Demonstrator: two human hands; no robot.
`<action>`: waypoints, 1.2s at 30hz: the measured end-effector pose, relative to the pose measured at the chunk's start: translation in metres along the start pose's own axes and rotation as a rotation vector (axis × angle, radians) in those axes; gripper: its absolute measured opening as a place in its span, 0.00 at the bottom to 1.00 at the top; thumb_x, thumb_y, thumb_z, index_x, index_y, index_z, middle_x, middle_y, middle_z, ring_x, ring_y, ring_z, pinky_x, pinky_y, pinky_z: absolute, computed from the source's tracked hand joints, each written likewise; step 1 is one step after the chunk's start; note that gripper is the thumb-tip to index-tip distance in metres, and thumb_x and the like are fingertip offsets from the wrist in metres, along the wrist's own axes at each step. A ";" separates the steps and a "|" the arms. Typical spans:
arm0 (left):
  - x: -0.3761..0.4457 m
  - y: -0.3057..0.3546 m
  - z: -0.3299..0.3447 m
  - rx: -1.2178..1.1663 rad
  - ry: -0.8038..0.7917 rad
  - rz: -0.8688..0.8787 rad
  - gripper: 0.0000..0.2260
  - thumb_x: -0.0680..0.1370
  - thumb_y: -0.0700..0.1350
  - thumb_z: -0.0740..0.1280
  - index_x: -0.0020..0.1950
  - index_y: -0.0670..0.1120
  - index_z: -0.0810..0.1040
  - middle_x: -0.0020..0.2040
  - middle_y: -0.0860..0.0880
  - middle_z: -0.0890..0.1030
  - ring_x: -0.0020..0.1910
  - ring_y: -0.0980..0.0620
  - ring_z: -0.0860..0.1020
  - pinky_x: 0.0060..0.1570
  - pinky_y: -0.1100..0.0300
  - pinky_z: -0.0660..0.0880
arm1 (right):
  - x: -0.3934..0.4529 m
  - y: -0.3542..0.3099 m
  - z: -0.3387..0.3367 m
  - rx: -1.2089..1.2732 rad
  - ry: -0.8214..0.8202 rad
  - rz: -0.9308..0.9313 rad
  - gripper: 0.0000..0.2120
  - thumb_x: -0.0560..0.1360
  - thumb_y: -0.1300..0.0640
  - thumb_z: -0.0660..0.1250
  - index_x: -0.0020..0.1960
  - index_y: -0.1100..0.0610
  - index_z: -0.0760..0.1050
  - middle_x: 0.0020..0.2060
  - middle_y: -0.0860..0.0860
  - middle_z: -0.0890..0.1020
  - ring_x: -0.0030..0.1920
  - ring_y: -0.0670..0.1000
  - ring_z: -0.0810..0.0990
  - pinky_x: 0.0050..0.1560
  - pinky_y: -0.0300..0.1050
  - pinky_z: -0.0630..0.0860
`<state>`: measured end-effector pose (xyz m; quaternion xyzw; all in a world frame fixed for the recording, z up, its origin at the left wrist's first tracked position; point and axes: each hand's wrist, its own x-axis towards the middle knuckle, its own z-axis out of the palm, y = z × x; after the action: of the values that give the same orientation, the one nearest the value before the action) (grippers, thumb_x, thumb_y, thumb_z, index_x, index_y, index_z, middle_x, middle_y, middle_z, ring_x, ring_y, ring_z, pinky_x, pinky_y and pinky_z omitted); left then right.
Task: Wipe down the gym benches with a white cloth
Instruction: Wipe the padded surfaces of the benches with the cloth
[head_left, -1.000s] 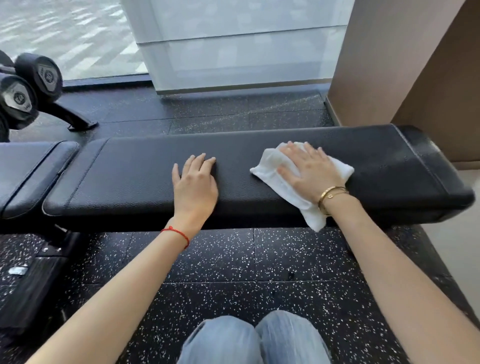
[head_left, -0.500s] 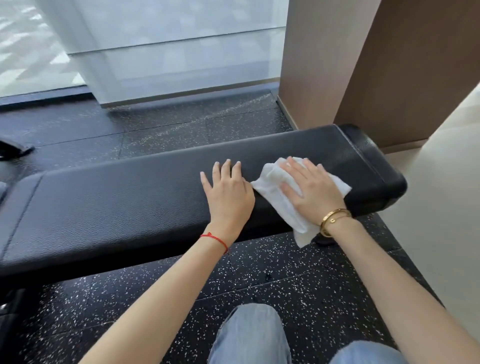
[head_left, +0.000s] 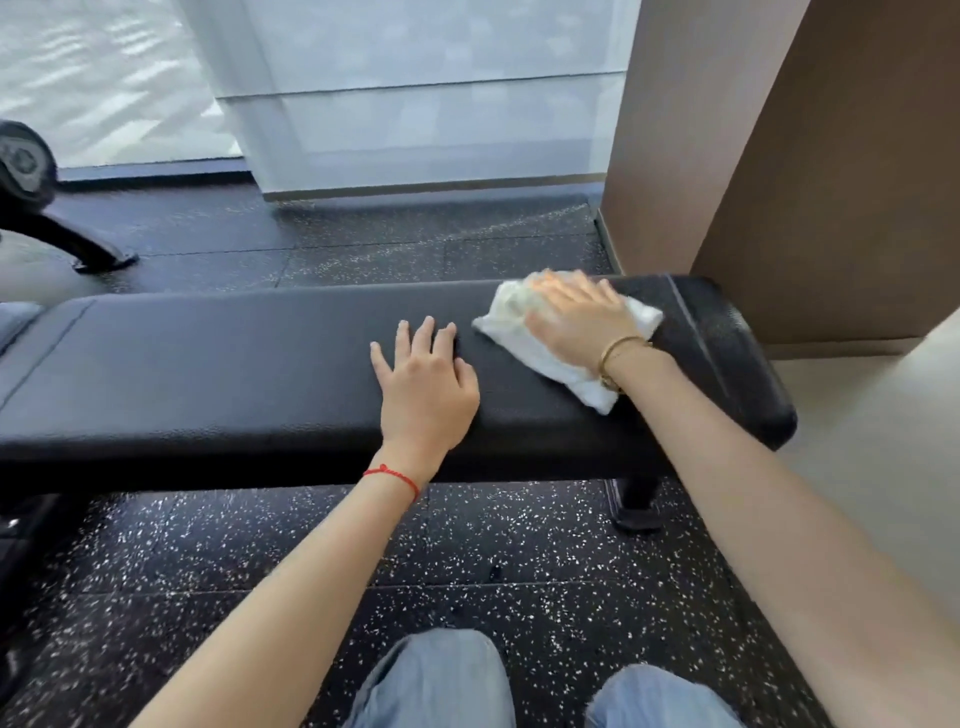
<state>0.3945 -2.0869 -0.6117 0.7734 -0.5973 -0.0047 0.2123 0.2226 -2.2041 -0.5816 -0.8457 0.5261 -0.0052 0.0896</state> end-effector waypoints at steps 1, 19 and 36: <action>0.000 0.000 0.000 -0.008 0.014 -0.002 0.21 0.80 0.47 0.57 0.73 0.48 0.69 0.76 0.47 0.67 0.77 0.43 0.59 0.76 0.37 0.49 | -0.012 -0.007 0.004 -0.007 0.019 -0.087 0.26 0.82 0.43 0.48 0.79 0.47 0.51 0.79 0.46 0.55 0.79 0.54 0.51 0.77 0.58 0.48; -0.002 0.002 0.001 -0.057 0.073 -0.036 0.19 0.80 0.47 0.60 0.71 0.50 0.72 0.75 0.49 0.69 0.77 0.47 0.61 0.77 0.42 0.50 | -0.061 0.079 0.001 -0.011 0.020 -0.363 0.28 0.81 0.38 0.47 0.79 0.45 0.52 0.78 0.46 0.58 0.79 0.50 0.53 0.78 0.55 0.49; -0.001 -0.005 0.003 -0.054 0.088 -0.023 0.19 0.80 0.48 0.60 0.72 0.51 0.72 0.75 0.49 0.69 0.77 0.48 0.61 0.77 0.44 0.51 | -0.150 0.091 0.061 -0.359 0.634 -0.510 0.32 0.80 0.35 0.56 0.78 0.51 0.60 0.76 0.51 0.65 0.74 0.59 0.67 0.72 0.59 0.66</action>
<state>0.3980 -2.0857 -0.6162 0.7737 -0.5780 0.0105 0.2591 0.0808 -2.1003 -0.6432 -0.9071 0.2949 -0.1947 -0.2287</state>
